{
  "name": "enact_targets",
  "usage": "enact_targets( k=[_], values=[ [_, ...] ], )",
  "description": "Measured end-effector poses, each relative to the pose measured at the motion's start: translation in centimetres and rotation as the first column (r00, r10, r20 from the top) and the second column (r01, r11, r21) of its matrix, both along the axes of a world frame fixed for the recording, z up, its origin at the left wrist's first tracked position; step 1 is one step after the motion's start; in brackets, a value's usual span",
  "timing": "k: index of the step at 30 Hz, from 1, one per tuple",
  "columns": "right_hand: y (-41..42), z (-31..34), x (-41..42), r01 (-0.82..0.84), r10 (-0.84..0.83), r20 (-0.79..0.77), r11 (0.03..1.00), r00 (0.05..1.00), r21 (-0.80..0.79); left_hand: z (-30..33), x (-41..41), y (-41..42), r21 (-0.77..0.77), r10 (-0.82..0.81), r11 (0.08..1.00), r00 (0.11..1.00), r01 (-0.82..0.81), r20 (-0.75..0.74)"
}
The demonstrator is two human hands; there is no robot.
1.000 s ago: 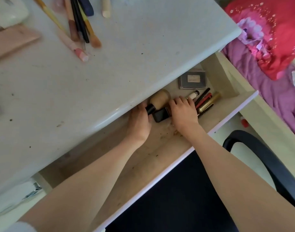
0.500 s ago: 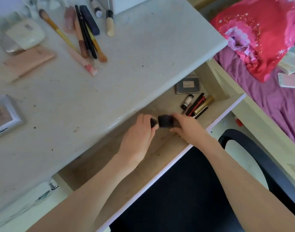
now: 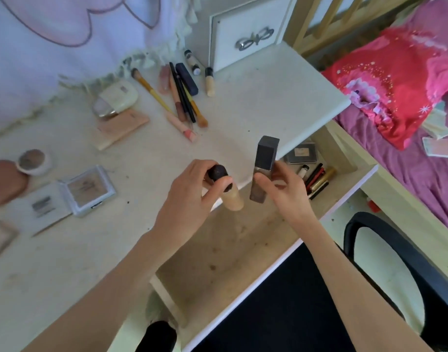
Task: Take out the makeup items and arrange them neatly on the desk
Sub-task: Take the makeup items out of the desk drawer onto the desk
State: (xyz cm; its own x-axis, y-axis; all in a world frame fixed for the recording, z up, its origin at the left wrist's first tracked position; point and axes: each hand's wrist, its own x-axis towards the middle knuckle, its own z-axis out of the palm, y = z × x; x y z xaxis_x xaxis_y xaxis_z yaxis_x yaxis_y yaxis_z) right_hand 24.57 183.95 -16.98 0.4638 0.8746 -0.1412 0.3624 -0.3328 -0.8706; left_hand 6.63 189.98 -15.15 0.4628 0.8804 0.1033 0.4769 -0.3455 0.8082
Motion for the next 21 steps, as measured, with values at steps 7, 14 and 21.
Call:
enact_targets(
  k=[7,14,21],
  values=[
    [7.6,2.0,-8.9,-0.098,0.101,-0.074,0.994,0.992,0.051,2.9,-9.2,6.0,0.091,0.265,0.959,0.963,-0.268,0.043],
    [13.2,1.2,-15.1,-0.117,0.128,-0.082,0.985,0.988,0.125,3.6,-15.9,13.2,0.107,0.461,0.882,0.887,-0.460,0.009],
    [16.8,-0.1,-17.7,-0.051,0.062,-0.098,0.992,0.993,0.114,2.7,-18.2,17.9,0.114,0.450,0.888,0.893,-0.446,-0.009]
  ],
)
